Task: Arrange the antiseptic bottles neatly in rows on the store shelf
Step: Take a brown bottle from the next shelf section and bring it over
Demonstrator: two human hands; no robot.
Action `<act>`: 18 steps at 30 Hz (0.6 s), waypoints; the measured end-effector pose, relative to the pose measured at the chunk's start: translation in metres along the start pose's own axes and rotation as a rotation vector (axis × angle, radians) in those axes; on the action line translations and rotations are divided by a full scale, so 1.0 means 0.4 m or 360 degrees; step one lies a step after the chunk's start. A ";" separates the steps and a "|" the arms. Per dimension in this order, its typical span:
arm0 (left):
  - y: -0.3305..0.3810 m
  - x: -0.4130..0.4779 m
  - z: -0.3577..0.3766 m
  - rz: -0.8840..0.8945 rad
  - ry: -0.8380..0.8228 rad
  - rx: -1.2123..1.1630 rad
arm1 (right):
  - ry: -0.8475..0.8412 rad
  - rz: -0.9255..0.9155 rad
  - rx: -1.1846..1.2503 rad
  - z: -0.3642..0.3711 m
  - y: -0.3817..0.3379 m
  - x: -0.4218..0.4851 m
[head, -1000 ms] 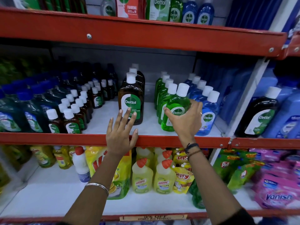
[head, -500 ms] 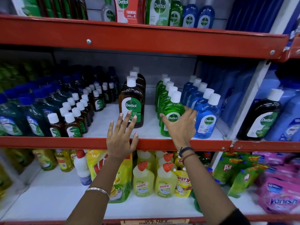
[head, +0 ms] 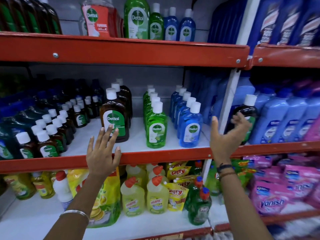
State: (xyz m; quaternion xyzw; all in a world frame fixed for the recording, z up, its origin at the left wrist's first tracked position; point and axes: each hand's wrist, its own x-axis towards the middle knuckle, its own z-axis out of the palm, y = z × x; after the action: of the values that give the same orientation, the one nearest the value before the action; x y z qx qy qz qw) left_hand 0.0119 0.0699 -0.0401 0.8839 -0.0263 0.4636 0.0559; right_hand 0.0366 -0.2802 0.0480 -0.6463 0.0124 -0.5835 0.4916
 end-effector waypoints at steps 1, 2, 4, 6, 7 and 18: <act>0.001 0.001 0.000 -0.0004 -0.0011 0.0003 | 0.0050 0.0008 -0.0054 -0.021 0.028 0.028; 0.001 0.001 -0.001 -0.0006 -0.0026 0.0007 | 0.0075 0.0030 -0.0118 -0.041 0.056 0.054; 0.004 0.001 -0.004 -0.0013 -0.0059 0.0003 | 0.0019 0.0114 -0.0258 -0.069 0.111 0.098; 0.005 0.001 -0.008 -0.0028 -0.0092 -0.0011 | -0.0144 0.0201 -0.0369 -0.086 0.160 0.129; 0.005 0.002 -0.009 -0.0035 -0.0107 -0.0018 | -0.0227 0.0241 -0.0399 -0.089 0.179 0.138; 0.009 0.004 -0.022 -0.0054 -0.0194 -0.0016 | -0.0475 0.0481 -0.0743 -0.080 0.223 0.168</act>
State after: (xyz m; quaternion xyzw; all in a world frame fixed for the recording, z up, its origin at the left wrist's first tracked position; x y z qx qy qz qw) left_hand 0.0052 0.0675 -0.0337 0.9106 -0.0168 0.4076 0.0664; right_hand 0.0832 -0.3856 0.0346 -0.8111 0.1697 -0.3838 0.4075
